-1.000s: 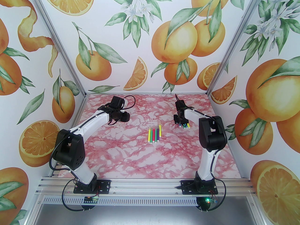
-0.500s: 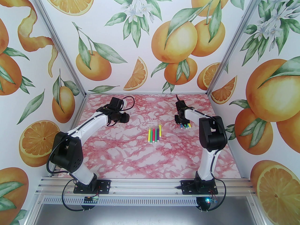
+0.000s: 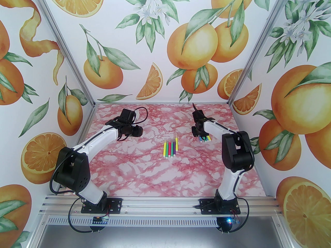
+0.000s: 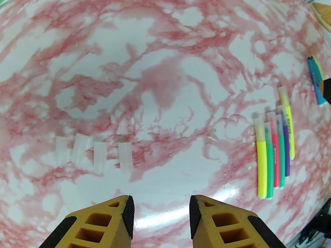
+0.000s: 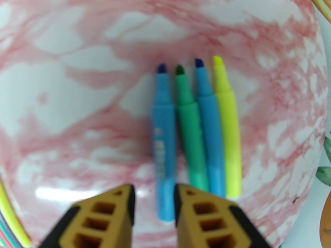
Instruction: Open the pen caps
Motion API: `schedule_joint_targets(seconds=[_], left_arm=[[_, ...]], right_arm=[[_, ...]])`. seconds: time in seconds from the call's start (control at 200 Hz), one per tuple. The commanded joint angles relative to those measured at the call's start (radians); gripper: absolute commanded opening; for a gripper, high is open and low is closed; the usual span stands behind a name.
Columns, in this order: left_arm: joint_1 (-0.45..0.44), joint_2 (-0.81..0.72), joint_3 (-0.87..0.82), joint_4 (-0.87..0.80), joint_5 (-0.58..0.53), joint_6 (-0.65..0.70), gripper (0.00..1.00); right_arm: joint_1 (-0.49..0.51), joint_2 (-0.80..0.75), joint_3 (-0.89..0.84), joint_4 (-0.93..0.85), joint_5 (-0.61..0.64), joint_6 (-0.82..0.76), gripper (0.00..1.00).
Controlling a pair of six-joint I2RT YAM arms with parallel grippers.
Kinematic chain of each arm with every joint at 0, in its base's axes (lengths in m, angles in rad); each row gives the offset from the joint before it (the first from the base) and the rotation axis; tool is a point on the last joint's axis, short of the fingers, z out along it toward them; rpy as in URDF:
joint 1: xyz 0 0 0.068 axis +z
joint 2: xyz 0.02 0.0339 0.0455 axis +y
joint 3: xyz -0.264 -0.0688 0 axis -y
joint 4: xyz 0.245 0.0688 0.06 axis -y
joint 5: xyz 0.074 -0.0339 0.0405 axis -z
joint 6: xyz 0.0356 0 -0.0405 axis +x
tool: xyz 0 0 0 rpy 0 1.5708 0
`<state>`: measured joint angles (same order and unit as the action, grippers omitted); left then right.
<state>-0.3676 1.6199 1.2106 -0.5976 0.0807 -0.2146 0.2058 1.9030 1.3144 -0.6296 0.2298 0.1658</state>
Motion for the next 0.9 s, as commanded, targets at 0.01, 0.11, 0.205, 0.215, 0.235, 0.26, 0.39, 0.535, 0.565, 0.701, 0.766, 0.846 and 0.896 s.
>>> schedule_joint_targets(seconds=[0.01,0.11,0.205,0.215,0.235,0.26,0.39,0.535,0.565,0.701,0.766,0.846,0.896], left_arm=[[-0.003,-0.049,-0.022,0.029,0.004,-0.018,0.44],[-0.003,-0.065,-0.038,0.042,0.001,-0.022,0.49],[-0.003,-0.093,-0.071,0.073,-0.004,-0.032,0.57],[-0.003,-0.097,-0.075,0.076,-0.003,-0.033,0.57],[-0.003,-0.104,-0.083,0.083,-0.004,-0.037,0.59],[-0.003,-0.113,-0.092,0.093,-0.003,-0.040,0.60],[-0.002,-0.152,-0.140,0.135,-0.004,-0.058,0.64],[-0.002,-0.158,-0.161,0.146,-0.005,-0.062,0.65],[-0.003,-0.157,-0.164,0.148,-0.006,-0.064,0.65],[-0.002,-0.163,-0.180,0.166,0.000,-0.072,0.65],[-0.002,-0.164,-0.187,0.171,0.001,-0.074,0.65],[-0.002,-0.161,-0.189,0.174,0.004,-0.075,0.65],[-0.001,-0.158,-0.191,0.174,0.005,-0.075,0.65]], right_arm=[[0.029,-0.043,-0.012,-0.028,0.008,-0.013,0.32],[0.049,-0.064,-0.026,-0.014,-0.055,-0.007,0.32],[0.064,-0.088,-0.050,0.010,-0.128,0.008,0.32],[0.066,-0.090,-0.053,0.014,-0.136,0.010,0.32],[0.069,-0.096,-0.060,0.021,-0.151,0.014,0.32],[0.073,-0.104,-0.069,0.031,-0.172,0.018,0.32],[0.103,-0.139,-0.117,0.083,-0.256,0.044,0.33],[0.139,-0.164,-0.183,0.161,-0.331,0.065,0.33],[0.145,-0.169,-0.199,0.183,-0.349,0.072,0.33],[0.162,-0.174,-0.254,0.252,-0.411,0.094,0.36],[0.169,-0.176,-0.271,0.275,-0.420,0.100,0.37],[0.176,-0.176,-0.286,0.298,-0.435,0.107,0.38],[0.178,-0.173,-0.293,0.307,-0.445,0.113,0.38]])
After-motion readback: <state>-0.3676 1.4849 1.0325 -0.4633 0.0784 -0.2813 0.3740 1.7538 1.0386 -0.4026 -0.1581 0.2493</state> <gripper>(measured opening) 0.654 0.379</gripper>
